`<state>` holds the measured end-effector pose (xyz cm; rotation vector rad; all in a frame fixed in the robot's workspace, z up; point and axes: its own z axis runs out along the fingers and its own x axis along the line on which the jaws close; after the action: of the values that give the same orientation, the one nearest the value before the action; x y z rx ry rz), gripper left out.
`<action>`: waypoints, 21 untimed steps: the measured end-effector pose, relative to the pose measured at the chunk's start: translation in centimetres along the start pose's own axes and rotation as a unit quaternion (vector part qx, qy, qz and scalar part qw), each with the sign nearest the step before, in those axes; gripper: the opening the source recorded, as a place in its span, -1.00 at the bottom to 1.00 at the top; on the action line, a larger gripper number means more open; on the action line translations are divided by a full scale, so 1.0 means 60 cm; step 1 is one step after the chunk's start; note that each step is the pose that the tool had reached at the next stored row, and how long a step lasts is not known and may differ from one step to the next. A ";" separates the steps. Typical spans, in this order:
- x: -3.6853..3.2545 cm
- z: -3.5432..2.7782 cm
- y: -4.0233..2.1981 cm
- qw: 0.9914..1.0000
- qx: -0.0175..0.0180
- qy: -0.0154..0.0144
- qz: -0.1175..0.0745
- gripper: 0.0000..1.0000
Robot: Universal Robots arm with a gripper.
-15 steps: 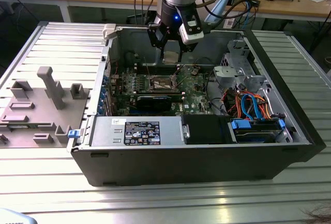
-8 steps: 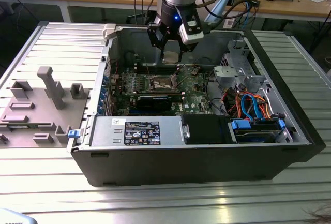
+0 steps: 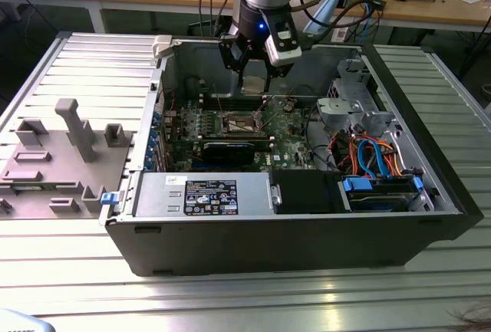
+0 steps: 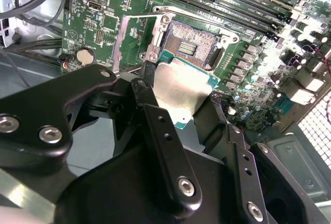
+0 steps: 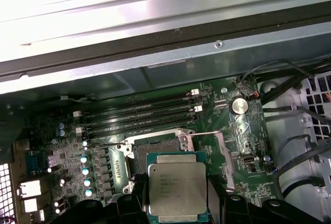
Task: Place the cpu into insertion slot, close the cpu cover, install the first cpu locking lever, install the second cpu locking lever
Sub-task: 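Place the cpu into insertion slot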
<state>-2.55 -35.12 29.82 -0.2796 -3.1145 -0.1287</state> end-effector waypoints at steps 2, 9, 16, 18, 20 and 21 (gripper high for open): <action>0.000 0.000 0.000 1.000 0.000 0.000 0.001 0.09; 0.000 0.000 0.000 1.000 0.000 0.000 0.005 0.09; 0.000 0.000 0.000 1.000 0.000 -0.001 0.008 0.09; 0.000 0.000 0.000 1.000 0.000 -0.001 0.010 0.09; 0.000 0.000 0.000 1.000 0.000 -0.001 0.010 0.09; 0.000 0.000 0.000 1.000 0.000 -0.001 0.011 0.09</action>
<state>-2.55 -35.12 29.80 -0.3133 -3.1122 -0.1289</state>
